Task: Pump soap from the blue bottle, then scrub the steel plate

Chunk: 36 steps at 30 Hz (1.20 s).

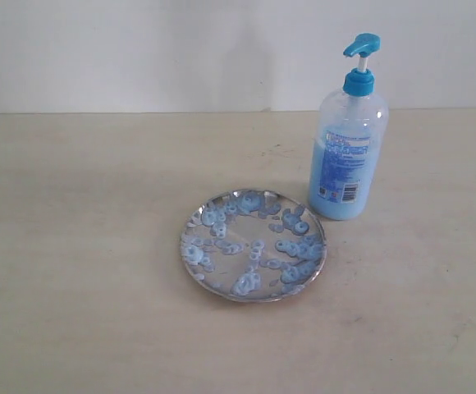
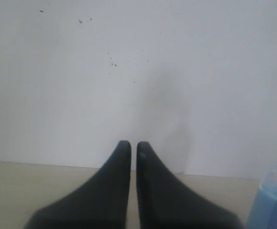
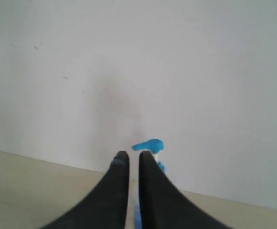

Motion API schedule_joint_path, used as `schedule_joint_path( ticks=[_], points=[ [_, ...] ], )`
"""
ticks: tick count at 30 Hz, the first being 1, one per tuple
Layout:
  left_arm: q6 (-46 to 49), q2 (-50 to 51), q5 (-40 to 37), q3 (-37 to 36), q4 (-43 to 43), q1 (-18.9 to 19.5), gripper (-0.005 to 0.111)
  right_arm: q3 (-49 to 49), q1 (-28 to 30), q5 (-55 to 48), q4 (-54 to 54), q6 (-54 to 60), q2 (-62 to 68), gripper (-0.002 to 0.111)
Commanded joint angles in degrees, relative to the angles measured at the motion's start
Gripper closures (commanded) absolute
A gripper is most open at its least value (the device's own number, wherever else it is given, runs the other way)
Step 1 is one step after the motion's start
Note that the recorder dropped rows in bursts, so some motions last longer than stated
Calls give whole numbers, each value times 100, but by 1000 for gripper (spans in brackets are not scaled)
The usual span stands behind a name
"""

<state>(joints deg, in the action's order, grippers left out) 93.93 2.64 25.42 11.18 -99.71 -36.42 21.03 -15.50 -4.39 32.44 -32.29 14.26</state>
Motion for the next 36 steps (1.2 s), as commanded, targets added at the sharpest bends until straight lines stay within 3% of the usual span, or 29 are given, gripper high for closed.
schedule_joint_path(
  ticks=[1,2,4,7,11,25,29,36],
  points=[
    [-197,-41,-73,-58,-23,-24,103,-1406,-47,686,-289,-400,-399,104],
    [-289,-41,-175,-111,-23,-24,103,-1934,-47,1301,-515,-668,-168,104],
    [-495,-41,-362,-170,-23,-24,103,-2103,-47,1575,-759,-994,154,104],
    [-885,-41,-618,-370,-23,-24,103,-2103,-47,528,-776,-819,644,104],
    [-1243,-41,-632,-578,-23,-24,103,-2103,-47,51,-776,-611,864,104],
    [-1657,-41,-740,-923,-23,-24,103,-2103,-47,-57,-897,-1070,879,104],
    [-1671,-41,-740,-923,-23,-24,103,-2103,83,-126,-897,-1071,161,104],
    [-1770,103,-737,-909,-23,-12,103,-2103,953,-4,-992,-1071,-1426,104]
  ],
)
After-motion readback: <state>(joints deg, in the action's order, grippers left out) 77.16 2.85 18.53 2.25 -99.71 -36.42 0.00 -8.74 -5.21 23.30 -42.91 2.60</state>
